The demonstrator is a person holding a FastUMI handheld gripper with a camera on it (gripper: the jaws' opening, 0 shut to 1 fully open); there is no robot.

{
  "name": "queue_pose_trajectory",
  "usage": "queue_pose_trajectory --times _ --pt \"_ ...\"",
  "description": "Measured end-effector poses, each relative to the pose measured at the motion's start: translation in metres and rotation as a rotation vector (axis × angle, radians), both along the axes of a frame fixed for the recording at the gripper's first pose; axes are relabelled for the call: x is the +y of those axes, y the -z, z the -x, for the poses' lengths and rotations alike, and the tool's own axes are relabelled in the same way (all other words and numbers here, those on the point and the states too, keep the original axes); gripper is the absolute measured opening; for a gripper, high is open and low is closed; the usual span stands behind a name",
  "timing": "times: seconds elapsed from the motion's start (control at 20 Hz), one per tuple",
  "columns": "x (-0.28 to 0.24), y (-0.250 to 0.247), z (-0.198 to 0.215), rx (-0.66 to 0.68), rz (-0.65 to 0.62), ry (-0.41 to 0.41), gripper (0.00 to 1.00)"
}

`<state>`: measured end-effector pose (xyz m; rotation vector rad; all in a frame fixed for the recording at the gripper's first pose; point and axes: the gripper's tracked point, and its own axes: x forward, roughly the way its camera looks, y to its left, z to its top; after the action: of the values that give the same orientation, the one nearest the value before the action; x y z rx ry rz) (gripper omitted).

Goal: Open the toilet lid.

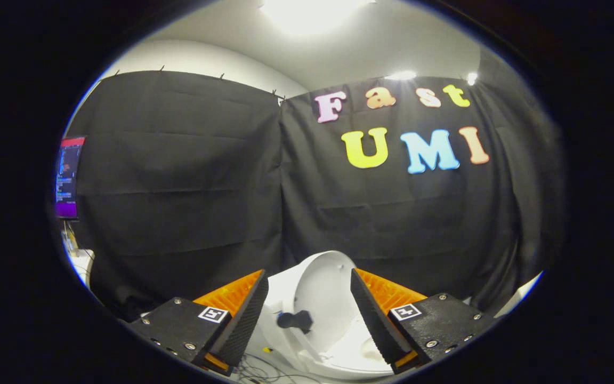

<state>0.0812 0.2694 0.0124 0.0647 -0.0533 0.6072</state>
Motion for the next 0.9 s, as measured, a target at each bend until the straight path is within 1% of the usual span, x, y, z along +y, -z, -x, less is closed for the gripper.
queue_pose_trajectory --times 0.05,0.15,0.25,0.35,0.5,0.7,0.9 --pt "-0.017 -0.008 -0.005 -0.029 0.01 0.013 0.95" --pt "-0.042 -0.02 -0.015 -0.059 -0.008 0.012 0.95" --pt "-0.063 -0.024 -0.02 -0.049 -0.029 -0.008 0.95" --pt "-0.078 -0.023 -0.018 -0.045 -0.017 -0.04 0.95" --pt "-0.121 -0.016 -0.032 -0.027 0.03 0.01 0.95" --pt "-0.15 -0.014 -0.041 -0.006 0.033 0.01 0.95" --pt "-0.195 -0.017 -0.053 -0.029 0.079 0.083 0.95"
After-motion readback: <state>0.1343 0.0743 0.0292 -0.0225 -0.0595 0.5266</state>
